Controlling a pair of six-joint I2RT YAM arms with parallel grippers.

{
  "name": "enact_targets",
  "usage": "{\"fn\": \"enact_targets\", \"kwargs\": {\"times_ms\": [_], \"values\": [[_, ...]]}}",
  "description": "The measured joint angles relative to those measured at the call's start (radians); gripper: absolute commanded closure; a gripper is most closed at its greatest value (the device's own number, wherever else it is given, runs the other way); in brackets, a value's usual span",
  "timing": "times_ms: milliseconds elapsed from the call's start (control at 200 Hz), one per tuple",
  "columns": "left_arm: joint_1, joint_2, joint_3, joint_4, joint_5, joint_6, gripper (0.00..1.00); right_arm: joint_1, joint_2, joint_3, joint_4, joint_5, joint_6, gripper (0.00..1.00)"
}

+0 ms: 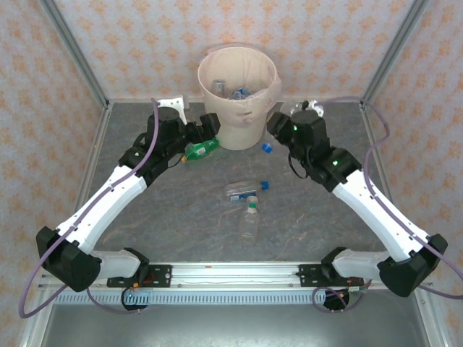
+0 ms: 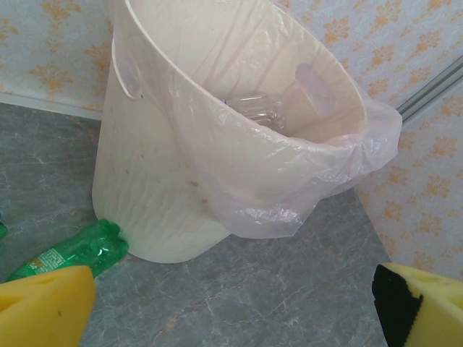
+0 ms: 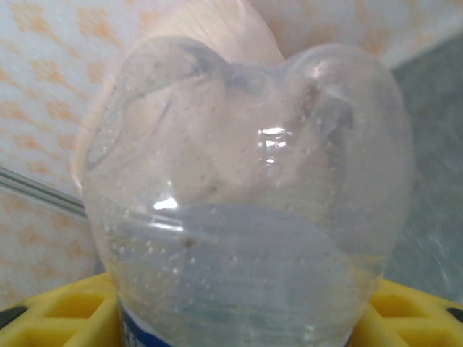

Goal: Put the plastic bottles in the bin

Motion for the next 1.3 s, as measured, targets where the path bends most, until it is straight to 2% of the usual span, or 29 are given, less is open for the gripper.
{"fn": "enact_targets", "kwargs": {"times_ms": [300, 746, 871, 1296], "values": [[0.000, -0.071, -0.004, -0.016, -0.045, 0.013, 0.01, 0.000, 0.275, 0.373, 0.038, 0.023, -0.176, 0.43], [0.000, -0.235, -0.079, -0.071, -0.123, 0.013, 0.01, -0.001, 0.702, 0.872, -0.024, 0.019, -0.275, 0.44], [0.000, -0.259, -0.086, -0.083, -0.135, 0.013, 0.01, -0.013, 0.776, 0.948, -0.037, 0.014, -0.275, 0.45], [0.000, -0.282, -0.086, -0.106, -0.152, 0.006, 0.01, -0.086, 0.875, 1.018, -0.039, 0.011, -0.239, 0.44]]}}
